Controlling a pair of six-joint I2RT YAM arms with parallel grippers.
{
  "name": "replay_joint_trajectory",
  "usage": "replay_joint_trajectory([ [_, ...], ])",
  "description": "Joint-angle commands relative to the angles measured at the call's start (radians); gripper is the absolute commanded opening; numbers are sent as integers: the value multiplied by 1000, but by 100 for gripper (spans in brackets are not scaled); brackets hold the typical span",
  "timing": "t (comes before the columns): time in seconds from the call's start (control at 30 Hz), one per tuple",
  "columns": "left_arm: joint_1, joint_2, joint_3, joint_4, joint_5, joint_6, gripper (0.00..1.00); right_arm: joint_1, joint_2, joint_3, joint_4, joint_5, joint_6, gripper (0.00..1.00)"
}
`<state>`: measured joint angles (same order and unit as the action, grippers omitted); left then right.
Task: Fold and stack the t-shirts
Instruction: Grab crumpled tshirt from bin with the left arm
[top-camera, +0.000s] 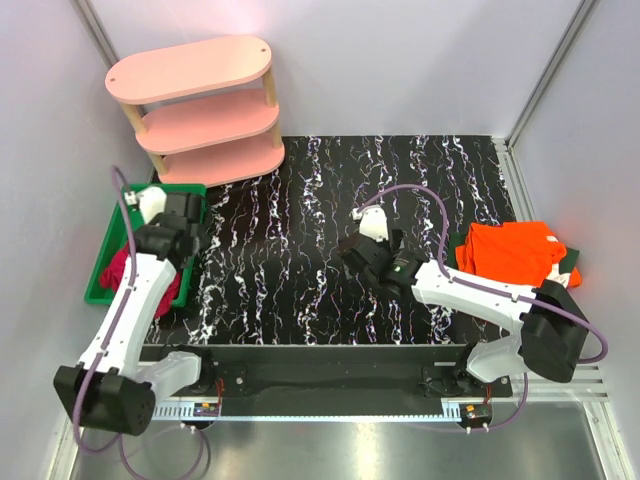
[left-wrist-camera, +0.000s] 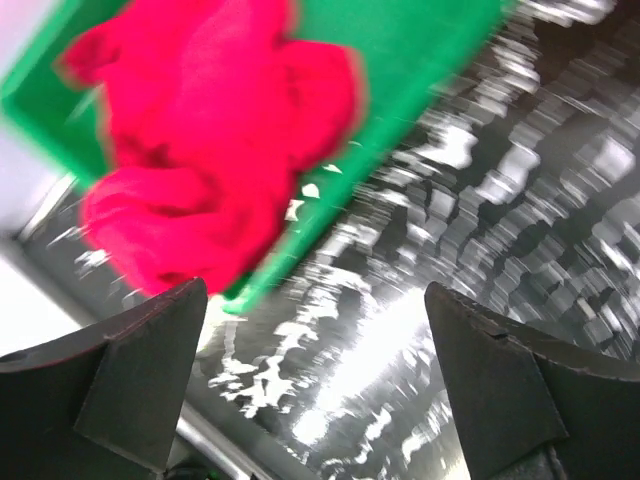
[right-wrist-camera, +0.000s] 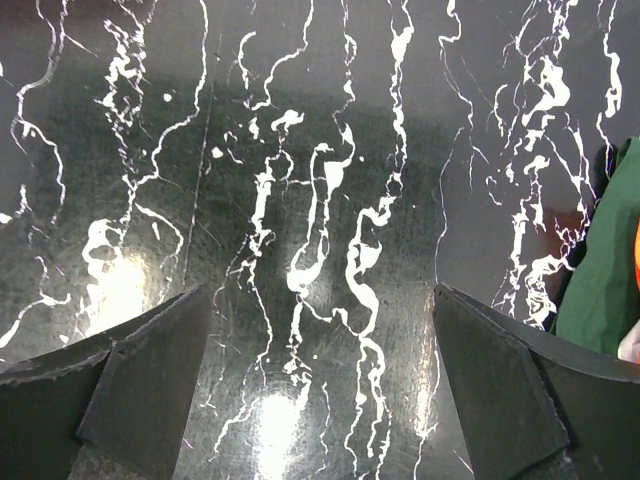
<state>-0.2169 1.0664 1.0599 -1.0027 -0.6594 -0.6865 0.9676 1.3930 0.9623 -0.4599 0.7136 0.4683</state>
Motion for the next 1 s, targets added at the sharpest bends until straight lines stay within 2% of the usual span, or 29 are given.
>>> replay_joint_trajectory([
  [0.0,205,61,48,10,72,-13,90,-4,-41,-14,24,-3,21,100],
  [0.03,226,104,57,13,116,-21,89,-6,-48,-14,23,-9,20,100],
  [0.2,393,253,118,33,147,-87,85,-6,-89,-14,20,-55,6,100],
  [0.33,442,352,143,65,167,-111,83,-6,-117,-14,7,-75,-22,100],
  [0.43,467,414,117,85,165,-126,83,-4,-109,-2,-19,-71,-39,100],
  [0.57,545,487,34,134,247,-127,80,-6,-100,12,-42,-75,-30,100],
  [0.87,547,570,-9,197,236,-93,79,-6,-63,30,-75,-103,1,100],
  [0.93,547,578,-17,210,248,-85,74,-6,-60,32,-79,-101,7,100],
  [0.97,547,587,-21,213,253,-84,54,-6,-57,33,-82,-101,7,100],
])
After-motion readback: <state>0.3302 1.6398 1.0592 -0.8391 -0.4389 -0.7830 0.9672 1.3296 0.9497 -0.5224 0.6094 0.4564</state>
